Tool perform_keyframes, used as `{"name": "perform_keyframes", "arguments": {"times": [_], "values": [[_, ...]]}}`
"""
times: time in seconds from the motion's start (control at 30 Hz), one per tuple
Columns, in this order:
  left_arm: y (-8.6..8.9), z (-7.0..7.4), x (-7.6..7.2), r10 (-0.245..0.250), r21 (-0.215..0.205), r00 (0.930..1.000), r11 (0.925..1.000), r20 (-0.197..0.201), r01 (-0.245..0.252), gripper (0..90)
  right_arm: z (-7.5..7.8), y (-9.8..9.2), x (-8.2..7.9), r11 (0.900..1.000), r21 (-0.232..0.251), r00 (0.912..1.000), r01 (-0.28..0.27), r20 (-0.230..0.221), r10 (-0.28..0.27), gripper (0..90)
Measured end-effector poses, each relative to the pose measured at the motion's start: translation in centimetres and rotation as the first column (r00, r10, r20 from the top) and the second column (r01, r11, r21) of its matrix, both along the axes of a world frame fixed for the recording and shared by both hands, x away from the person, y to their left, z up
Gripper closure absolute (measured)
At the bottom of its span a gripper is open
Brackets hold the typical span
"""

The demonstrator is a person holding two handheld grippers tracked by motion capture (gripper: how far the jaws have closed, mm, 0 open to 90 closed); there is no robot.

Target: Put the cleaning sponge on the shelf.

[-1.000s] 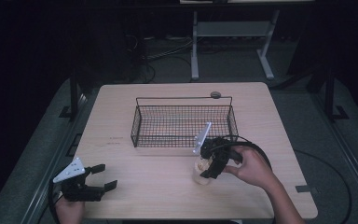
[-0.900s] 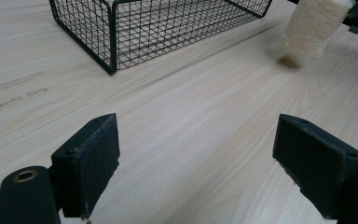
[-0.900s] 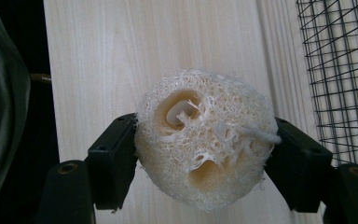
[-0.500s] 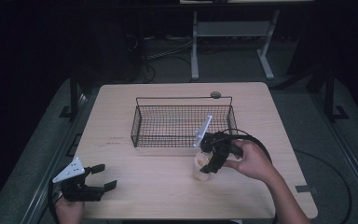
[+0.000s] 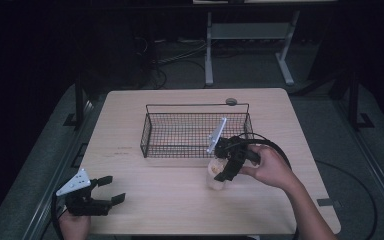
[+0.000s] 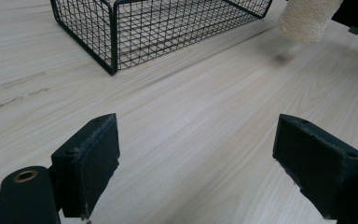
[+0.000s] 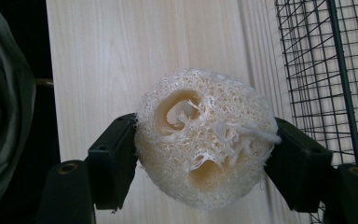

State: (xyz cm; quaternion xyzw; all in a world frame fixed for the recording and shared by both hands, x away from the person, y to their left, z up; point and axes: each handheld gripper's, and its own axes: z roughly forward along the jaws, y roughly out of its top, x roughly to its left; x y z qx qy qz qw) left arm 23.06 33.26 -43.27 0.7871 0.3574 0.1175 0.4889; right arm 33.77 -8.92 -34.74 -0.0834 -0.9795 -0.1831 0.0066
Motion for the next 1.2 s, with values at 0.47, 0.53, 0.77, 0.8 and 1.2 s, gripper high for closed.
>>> {"name": "perform_keyframes", "arguments": {"times": [0.47, 0.53, 0.77, 0.8, 1.2], "values": [[0.0, 0.0, 0.0, -0.001, 0.0, 1.0, 1.0, 0.0, 0.001, 13.4, 1.0, 0.1, 0.6, 1.0, 0.007, 1.0, 0.0, 0.003, 0.0, 30.3], [0.0, 0.0, 0.0, -0.001, 0.001, 1.0, 1.0, 0.0, 0.001, 13.4, 1.2, 0.1, 0.6, 1.0, 0.022, 1.0, -0.005, 0.001, 0.005, 30.3], [0.0, 0.0, 0.0, -0.002, 0.003, 1.0, 1.0, 0.003, 0.002, 13.4, 1.9, 0.2, 0.9, 1.0, 0.025, 0.9999, -0.008, 0.008, 0.008, 30.5], [0.0, 0.0, 0.0, -0.002, 0.002, 1.0, 1.0, 0.002, 0.002, 13.4, 2.0, 0.2, 0.9, 1.0, 0.028, 0.9999, -0.013, 0.009, 0.012, 30.5], [0.0, 0.0, 0.0, -0.002, 0.002, 1.0, 1.0, 0.003, 0.002, 13.4, 3.5, 0.6, 1.6, 0.999, 0.043, 0.9998, -0.019, 0.012, 0.019, 30.5]]}}
